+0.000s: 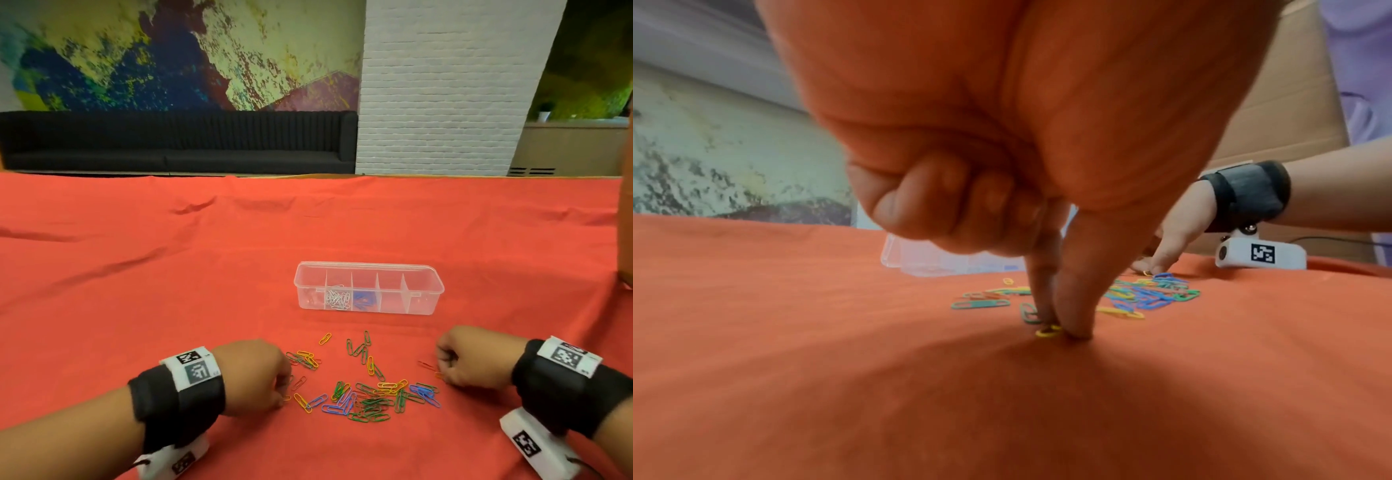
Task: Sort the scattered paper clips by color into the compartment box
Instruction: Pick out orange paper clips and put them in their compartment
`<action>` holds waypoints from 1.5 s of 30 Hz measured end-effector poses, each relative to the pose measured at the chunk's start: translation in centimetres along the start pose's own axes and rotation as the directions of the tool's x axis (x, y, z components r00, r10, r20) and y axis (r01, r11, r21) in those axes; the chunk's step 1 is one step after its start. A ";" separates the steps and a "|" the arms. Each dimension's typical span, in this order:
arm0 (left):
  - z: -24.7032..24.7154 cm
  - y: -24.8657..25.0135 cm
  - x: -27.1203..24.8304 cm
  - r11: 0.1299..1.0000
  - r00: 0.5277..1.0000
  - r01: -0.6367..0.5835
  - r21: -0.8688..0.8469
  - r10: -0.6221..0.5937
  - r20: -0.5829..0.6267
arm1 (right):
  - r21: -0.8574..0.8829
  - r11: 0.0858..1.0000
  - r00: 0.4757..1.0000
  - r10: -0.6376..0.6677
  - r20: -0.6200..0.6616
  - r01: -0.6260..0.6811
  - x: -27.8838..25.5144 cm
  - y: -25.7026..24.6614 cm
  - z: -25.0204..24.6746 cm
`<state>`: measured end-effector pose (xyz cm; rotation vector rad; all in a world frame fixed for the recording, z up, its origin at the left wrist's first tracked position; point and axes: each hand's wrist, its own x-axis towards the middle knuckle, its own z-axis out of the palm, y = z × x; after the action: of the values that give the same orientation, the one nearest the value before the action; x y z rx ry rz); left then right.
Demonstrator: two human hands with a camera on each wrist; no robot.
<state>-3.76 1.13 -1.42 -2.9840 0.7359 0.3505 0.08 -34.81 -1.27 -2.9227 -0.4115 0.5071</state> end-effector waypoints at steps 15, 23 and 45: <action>-1.1 0.4 -0.4 0.970 0.990 -0.138 0.198 0.139 0.010 | 0.995 0.102 0.998 -0.062 0.017 -0.011 1.5 -0.9 -3.5; -7.1 -2.7 6.2 0.380 0.953 0.168 -0.909 -0.297 0.052 | 0.970 -0.244 0.994 0.101 0.040 -0.014 5.9 -1.7 -5.4; -11.6 7.5 20.5 -0.398 0.979 0.176 -0.900 -0.029 0.204 | 0.999 0.031 0.979 0.201 -0.032 0.026 9.8 -1.0 -8.7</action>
<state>12.81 -16.01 5.24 -4.3021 -0.4218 2.2859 11.73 -31.84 3.99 -1.4669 0.1871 0.3091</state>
